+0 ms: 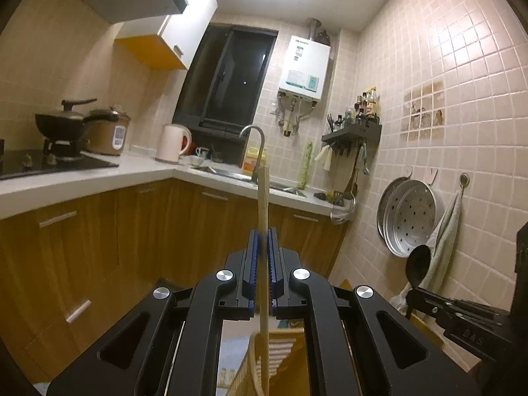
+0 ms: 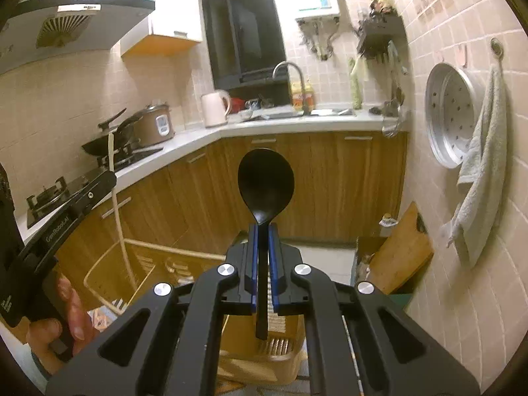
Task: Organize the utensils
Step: 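Carry the chopstick and black spoon into the yellow basket and open both grippers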
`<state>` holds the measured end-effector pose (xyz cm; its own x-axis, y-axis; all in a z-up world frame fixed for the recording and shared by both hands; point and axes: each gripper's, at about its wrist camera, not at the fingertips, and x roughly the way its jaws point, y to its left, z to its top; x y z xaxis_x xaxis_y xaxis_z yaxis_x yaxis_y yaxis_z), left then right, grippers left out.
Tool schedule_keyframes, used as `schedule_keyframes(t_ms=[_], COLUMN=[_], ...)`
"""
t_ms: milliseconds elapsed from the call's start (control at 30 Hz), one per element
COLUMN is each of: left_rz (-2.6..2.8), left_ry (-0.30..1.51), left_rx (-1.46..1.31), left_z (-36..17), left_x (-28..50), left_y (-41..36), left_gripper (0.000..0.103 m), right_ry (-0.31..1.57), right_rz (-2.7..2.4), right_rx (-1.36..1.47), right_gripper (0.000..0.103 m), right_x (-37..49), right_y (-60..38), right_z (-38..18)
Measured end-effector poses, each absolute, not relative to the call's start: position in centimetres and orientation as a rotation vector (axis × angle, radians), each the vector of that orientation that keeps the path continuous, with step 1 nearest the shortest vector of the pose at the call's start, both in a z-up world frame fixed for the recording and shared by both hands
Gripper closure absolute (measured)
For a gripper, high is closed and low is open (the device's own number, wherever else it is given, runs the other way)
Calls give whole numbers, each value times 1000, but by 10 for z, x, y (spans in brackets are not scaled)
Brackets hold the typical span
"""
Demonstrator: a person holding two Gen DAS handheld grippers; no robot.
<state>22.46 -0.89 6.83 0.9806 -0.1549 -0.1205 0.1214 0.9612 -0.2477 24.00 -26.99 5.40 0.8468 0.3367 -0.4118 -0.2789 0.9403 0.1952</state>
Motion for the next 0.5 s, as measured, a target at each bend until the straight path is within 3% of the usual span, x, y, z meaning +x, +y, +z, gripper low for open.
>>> schedule_keyframes(t_ms=[267,333,400,500], left_rz=[-160,-171,-176,-214], left_ry=[174,179,183,231], left_rx=[-259,-252,-247,-254], left_z=[71,73,76,81], left_x=[207,200,189,173], left_y=[6,7,8,14], left_gripper=[94,87,68,60], right_ry=[537,544,546,560], right_rz=[371,370,368,376], right_rx=[184,183,180,178], right_gripper=[96,96,96,90], right_x=[236,231,221,203], right_y=[-284,-286,-288,-293], right_z=[45,46,50,57])
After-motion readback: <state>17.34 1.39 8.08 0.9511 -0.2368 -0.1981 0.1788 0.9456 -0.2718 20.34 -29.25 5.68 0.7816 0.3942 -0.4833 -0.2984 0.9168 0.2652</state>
